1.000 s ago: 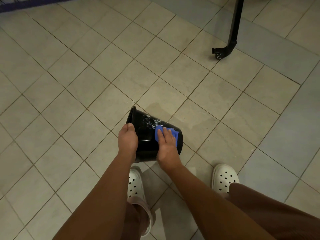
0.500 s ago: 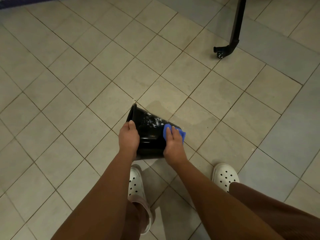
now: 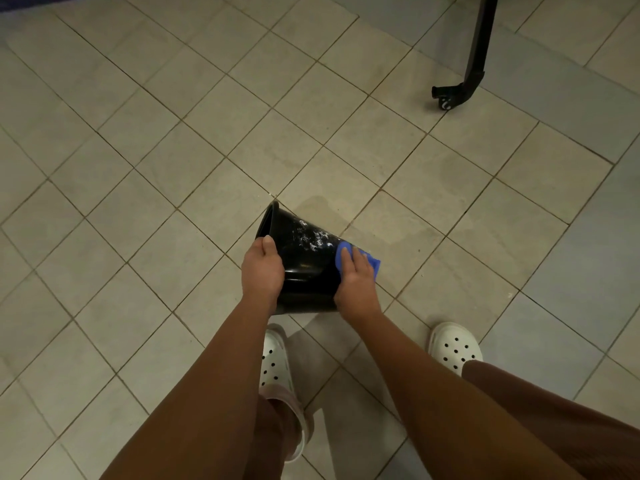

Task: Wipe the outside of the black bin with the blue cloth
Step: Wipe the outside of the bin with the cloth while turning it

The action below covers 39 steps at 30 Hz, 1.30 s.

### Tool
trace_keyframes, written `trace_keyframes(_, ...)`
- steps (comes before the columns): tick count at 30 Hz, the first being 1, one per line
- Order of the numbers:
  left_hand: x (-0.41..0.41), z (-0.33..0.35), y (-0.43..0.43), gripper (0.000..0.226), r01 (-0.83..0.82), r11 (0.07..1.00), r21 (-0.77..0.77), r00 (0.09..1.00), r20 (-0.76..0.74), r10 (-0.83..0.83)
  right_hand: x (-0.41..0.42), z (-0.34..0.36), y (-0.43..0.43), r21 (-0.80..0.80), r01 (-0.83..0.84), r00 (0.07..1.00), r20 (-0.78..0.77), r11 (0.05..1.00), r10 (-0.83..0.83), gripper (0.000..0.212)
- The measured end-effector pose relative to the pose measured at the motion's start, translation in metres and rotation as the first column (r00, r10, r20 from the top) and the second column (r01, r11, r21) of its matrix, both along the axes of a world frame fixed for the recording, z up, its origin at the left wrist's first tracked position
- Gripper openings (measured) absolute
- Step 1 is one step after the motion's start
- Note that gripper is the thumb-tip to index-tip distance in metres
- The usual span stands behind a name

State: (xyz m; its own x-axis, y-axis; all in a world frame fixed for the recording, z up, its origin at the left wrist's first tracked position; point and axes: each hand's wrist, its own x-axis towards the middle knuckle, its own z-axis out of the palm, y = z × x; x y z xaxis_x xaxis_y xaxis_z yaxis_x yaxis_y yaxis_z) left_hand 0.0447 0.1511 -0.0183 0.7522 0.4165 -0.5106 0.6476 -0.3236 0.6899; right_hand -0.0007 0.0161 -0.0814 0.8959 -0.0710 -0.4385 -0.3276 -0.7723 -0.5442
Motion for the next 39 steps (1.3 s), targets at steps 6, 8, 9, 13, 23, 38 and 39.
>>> trace_keyframes(6,0.0,-0.001,0.001,0.039,0.003,1.0,0.008,1.0,-0.004,-0.003,-0.015,0.009,0.015,-0.051,0.163,0.982,-0.092,0.985,-0.168,0.073)
trace_keyframes(8,0.0,-0.002,0.003,0.039,0.005,1.0,0.011,1.0,-0.011,-0.005,-0.02,0.015,0.033,-0.064,0.103,0.994,-0.031,0.993,-0.105,0.073)
trace_keyframes(9,0.0,-0.002,0.004,0.04,0.019,1.0,0.023,1.0,-0.008,-0.019,-0.018,0.018,0.037,-0.064,0.055,0.998,0.0,0.996,-0.055,0.074)
trace_keyframes(13,-0.002,-0.002,0.004,0.041,0.048,0.997,0.061,0.999,0.016,-0.049,0.007,0.015,0.021,-0.11,-0.107,0.993,0.03,0.988,0.111,0.078)
trace_keyframes(23,-0.002,-0.004,0.003,0.041,0.107,0.983,0.146,0.994,0.014,-0.11,-0.012,0.018,0.026,-0.124,0.034,0.996,-0.079,0.992,-0.044,0.077)
trace_keyframes(38,-0.006,-0.007,0.005,0.041,0.126,0.975,0.181,0.992,-0.007,-0.127,-0.001,0.012,0.025,-0.134,0.14,0.971,-0.173,0.981,-0.162,0.071)
trace_keyframes(39,-0.007,-0.006,0.005,0.04,0.116,0.977,0.177,0.993,-0.006,-0.117,0.001,0.014,0.031,-0.139,0.109,0.983,-0.133,0.984,-0.128,0.072)
